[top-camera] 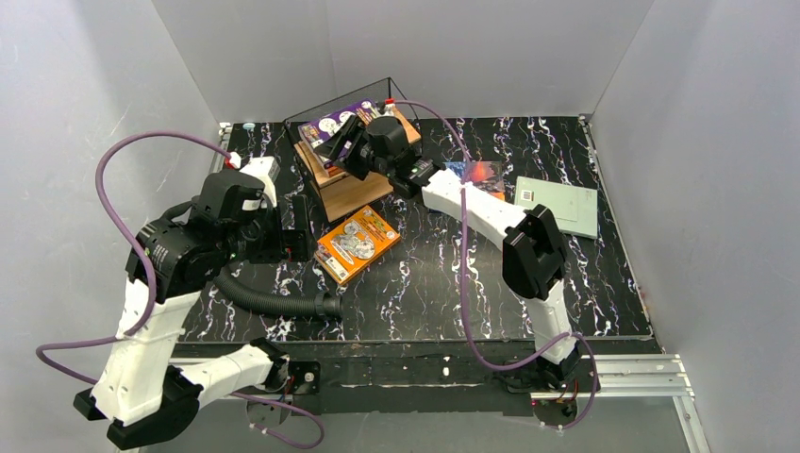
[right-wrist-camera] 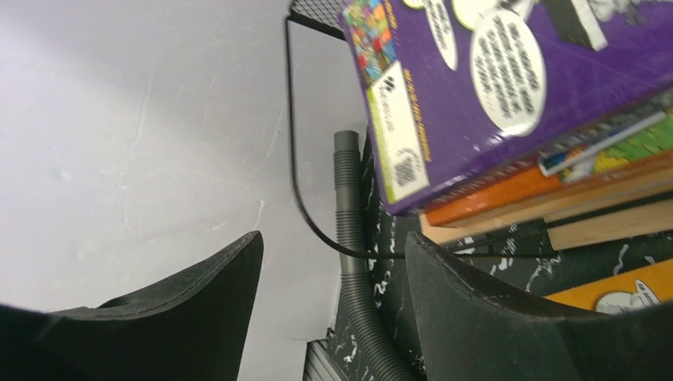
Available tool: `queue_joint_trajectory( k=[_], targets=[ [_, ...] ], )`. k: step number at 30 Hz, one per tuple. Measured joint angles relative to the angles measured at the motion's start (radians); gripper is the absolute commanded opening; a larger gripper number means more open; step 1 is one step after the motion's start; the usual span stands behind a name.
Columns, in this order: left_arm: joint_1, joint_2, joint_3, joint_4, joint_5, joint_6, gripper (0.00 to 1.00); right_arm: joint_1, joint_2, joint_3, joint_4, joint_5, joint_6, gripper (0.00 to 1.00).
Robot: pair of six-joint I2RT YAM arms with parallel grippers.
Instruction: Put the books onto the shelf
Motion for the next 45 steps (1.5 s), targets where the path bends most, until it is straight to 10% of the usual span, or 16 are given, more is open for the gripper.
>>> queue_joint_trajectory(
  k=[17,29,38,45],
  targets=[
    [0.000,0.014,-0.034,0.020,0.001,0.002,0.98,-0.082,-0.303,-0.410,0.010,0.003,-0.152,0.73],
    [-0.001,0.103,-0.229,0.075,0.041,0.033,0.98,-0.409,-0.789,-0.925,-0.154,0.125,-0.335,0.73],
    [-0.007,0.169,-0.532,0.277,0.080,0.045,0.98,-0.481,-0.829,-1.083,-0.241,0.037,-0.413,0.74],
    [-0.007,0.249,-0.544,0.369,0.144,0.045,0.98,-0.791,-0.816,-1.093,-0.293,-0.037,-0.416,0.74]
  ],
)
